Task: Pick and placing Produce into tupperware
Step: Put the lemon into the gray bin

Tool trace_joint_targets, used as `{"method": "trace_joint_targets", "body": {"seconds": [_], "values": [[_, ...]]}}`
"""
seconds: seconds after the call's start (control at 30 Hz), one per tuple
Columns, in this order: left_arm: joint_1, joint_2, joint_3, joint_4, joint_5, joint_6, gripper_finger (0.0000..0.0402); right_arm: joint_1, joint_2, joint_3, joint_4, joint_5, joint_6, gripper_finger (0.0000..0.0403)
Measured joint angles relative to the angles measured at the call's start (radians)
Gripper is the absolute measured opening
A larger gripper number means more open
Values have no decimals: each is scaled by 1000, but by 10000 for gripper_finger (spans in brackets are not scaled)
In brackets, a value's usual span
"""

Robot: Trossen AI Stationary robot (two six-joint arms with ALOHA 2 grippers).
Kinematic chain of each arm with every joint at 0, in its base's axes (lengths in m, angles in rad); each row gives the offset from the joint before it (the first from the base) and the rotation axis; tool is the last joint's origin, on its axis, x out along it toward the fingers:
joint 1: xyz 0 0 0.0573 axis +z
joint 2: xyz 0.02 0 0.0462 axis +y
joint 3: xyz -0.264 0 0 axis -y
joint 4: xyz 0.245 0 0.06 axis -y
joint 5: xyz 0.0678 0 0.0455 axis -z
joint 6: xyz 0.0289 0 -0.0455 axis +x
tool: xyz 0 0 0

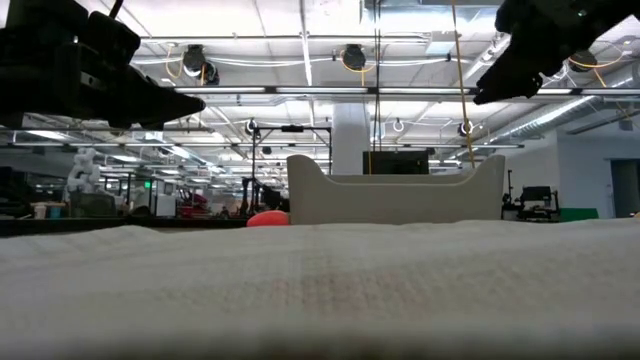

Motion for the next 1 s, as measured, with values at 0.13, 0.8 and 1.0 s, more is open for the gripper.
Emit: {"method": "trace_joint_targets", "body": {"seconds": [0.13,0.8,1.0], "values": [[0,0,0,0,0,-1,33,-32,74,61,-99,-2,17,260],[0,0,0,-2,0,-2,33,-166,266,220,-737,-137,155,261],[0,0,0,-2,0,-2,33,-168,360,220,-795,-139,144,264]]}}
